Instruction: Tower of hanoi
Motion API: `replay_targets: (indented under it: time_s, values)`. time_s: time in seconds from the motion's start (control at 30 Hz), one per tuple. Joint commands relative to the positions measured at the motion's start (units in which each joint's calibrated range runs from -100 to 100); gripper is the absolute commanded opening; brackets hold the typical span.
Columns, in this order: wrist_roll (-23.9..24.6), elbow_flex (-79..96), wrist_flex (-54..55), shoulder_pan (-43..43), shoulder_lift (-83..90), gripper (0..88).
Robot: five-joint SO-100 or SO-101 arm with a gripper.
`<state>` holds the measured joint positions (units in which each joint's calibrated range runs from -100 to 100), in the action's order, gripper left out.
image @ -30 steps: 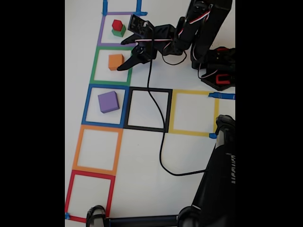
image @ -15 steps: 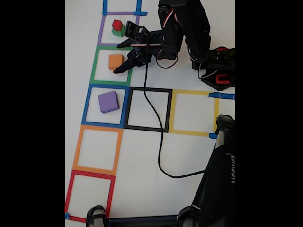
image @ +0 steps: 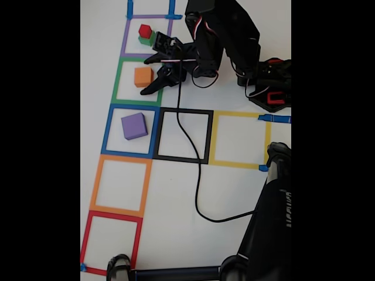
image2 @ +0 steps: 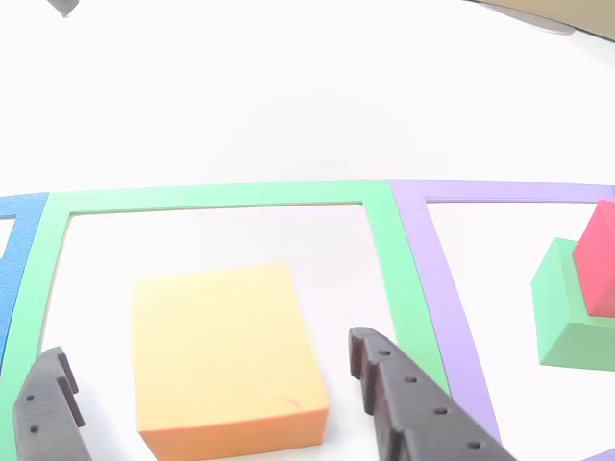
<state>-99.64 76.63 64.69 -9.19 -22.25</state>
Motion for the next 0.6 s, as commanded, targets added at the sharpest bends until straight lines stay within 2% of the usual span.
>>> replay_targets:
  time_s: [0.0, 0.23, 0.57]
  values:
    - [-0.36, -1.72, 1.30, 1.42, -0.08, 30.3]
    - [-0.36, -1.08, 1.46, 2.38, -0.16, 27.3]
    - [-0.36, 0.46, 1.38, 2.95, -0.24, 17.0]
